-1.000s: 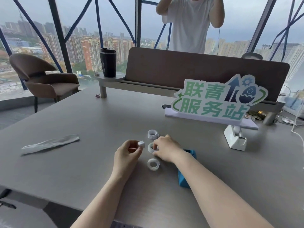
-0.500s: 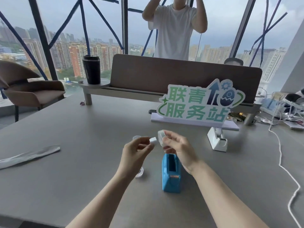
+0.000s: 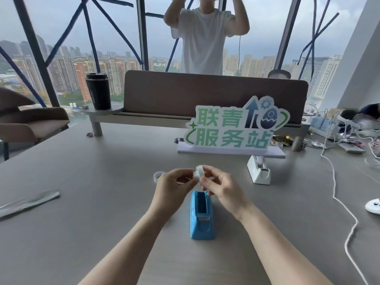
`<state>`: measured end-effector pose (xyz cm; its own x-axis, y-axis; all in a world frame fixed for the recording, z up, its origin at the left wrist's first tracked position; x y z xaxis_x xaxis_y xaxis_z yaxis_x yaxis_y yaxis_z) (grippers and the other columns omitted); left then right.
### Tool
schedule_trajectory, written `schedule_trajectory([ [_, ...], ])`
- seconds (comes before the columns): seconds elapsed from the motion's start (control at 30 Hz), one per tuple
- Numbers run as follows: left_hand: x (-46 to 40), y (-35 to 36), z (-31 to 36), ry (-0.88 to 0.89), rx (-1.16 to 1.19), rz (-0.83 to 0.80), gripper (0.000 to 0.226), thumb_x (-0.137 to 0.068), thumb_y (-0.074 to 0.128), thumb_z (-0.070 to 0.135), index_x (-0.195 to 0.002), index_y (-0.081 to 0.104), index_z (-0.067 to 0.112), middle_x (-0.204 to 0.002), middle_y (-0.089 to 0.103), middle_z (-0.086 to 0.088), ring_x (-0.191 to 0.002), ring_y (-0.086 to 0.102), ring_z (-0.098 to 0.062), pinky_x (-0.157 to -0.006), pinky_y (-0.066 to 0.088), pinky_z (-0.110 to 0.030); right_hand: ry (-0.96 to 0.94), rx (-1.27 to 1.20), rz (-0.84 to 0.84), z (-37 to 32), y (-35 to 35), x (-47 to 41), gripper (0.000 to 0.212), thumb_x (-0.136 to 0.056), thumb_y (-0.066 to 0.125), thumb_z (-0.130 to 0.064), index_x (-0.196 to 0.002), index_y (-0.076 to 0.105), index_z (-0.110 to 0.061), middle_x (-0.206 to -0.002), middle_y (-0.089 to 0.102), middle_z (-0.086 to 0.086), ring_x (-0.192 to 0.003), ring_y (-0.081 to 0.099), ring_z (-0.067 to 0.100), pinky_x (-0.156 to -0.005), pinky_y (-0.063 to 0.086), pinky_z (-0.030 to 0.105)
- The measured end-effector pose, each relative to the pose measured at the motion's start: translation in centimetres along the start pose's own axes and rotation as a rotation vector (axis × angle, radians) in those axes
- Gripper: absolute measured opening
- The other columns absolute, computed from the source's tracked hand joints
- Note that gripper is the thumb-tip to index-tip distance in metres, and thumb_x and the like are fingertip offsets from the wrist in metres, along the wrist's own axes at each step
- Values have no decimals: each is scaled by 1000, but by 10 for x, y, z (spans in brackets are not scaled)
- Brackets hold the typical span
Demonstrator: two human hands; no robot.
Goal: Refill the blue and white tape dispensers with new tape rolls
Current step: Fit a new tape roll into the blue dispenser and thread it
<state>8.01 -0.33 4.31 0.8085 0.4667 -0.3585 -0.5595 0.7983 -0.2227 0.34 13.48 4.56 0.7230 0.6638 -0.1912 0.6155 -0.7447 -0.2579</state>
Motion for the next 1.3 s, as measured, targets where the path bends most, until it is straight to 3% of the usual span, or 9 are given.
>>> schedule_trajectory([
  [0.1, -2, 2, 2, -30, 22, -15, 20, -74, 80, 10, -88, 77, 23, -76, 76, 14, -72, 71, 0, -76, 56, -17, -15, 23, 11, 0, -4, 1, 25, -88, 67, -32, -112, 64, -35, -105, 68, 7, -94, 65, 18, -89, 54, 33],
  [0.2, -4, 4, 1, -42, 7, -38, 21, -74, 79, 6, -93, 78, 14, -78, 75, 12, -72, 71, -2, -77, 57, -21, -20, 32, 11, 0, -6, 2, 23, -87, 68, -30, -108, 63, -38, -106, 69, 9, -97, 66, 20, -90, 54, 33],
  [0.37, -1, 10, 4, -35, 16, -60, 22, -75, 77, 4, -97, 77, 10, -78, 76, 10, -70, 71, 0, -71, 55, -14, 6, 31, 38, 9, -8, 3, 38, -85, 70, -30, -122, 64, -21, -109, 72, 9, -102, 67, 22, -95, 53, 39],
  [0.5, -1, 12, 4, -28, -3, -51, 22, -75, 78, 5, -97, 78, 10, -80, 77, 7, -77, 75, -11, -77, 60, -22, 10, 18, 59, 14, -8, 5, 42, -82, 72, -35, -121, 65, -22, -107, 74, 6, -101, 69, 19, -96, 52, 42],
  [0.6, -1, 14, 5, -45, -3, -57, 21, -74, 79, 6, -94, 79, 13, -74, 76, 15, -77, 75, -11, -80, 60, -23, 19, 9, 69, 17, -10, 6, 52, -78, 72, -42, -124, 64, -20, -108, 74, 0, -103, 69, 15, -97, 53, 40],
  [0.73, -3, 15, 5, -81, 24, -76, 21, -73, 79, 6, -93, 79, 13, -67, 74, 20, -73, 73, -6, -82, 60, -26, 17, 3, 81, 15, -10, 7, 45, -81, 71, -34, -123, 64, -19, -107, 74, -2, -101, 68, 12, -92, 55, 30],
  [0.87, -4, 17, -1, -112, 24, -96, 22, -74, 79, 7, -95, 78, 14, -71, 75, 14, -73, 71, -5, -85, 58, -29, 18, -17, 85, 16, -8, 9, 42, -81, 71, -33, -120, 66, -19, -105, 74, -7, -99, 68, 5, -88, 54, 23],
  [1.0, -5, 18, -10, -112, -44, -119, 23, -77, 78, 15, -100, 77, 15, -86, 78, -6, -85, 73, -23, -89, 58, -40, 26, 27, 71, 19, -7, 9, 39, -75, 71, -45, -111, 69, -31, -103, 75, -10, -101, 68, 5, -94, 53, 27],
  [1.3, -8, 17, -22, -139, -45, -137, 23, -81, 74, 12, -104, 76, 10, -88, 78, -7, -83, 75, -22, -90, 58, -39, 23, 131, 71, 24, -6, 6, 53, -73, 69, -56, -118, 68, -28, -105, 75, -10, -100, 67, 4, -93, 54, 32],
])
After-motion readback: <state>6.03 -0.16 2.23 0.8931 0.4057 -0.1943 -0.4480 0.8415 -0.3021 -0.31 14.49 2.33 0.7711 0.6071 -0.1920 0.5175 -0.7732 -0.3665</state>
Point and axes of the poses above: each hand's wrist, its own x-axis away from the middle knuckle, its own y-axis out of the palm, z = x × y, the point moved 4 cm from there along -x, towards the middle knuckle
